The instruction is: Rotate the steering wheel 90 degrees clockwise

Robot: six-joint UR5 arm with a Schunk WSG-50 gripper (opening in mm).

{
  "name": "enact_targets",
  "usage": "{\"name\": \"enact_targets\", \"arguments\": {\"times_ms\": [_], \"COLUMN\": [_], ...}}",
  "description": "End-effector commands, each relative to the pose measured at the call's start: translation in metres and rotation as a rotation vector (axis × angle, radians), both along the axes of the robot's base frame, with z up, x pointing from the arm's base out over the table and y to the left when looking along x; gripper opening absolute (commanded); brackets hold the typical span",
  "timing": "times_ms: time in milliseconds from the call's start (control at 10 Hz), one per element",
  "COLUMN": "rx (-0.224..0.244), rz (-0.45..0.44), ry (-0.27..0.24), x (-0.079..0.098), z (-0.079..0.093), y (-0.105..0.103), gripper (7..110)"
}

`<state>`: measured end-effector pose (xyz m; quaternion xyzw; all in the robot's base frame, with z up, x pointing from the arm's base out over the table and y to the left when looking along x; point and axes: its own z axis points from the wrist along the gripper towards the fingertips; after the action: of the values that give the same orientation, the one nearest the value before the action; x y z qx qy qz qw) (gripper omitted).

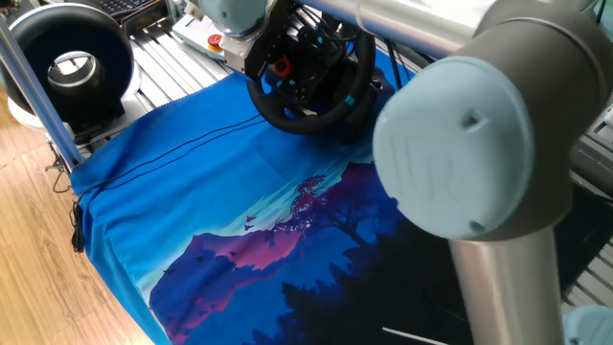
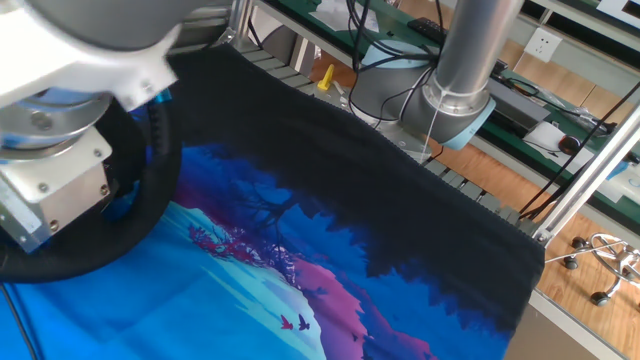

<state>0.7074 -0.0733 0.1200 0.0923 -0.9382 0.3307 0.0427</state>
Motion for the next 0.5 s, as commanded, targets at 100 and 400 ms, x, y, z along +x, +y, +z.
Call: {"name": "enact_targets", "arguments": {"times_ms": [100,400], "rx": [-0.082,-0.031], "rz": [-0.107,-0.060], "ry": [0.049,0.043], "x": [-0.026,-0.021], "z": [-0.002,-0.002], "y": [-0.001,0.004], "gripper": [7,7]}}
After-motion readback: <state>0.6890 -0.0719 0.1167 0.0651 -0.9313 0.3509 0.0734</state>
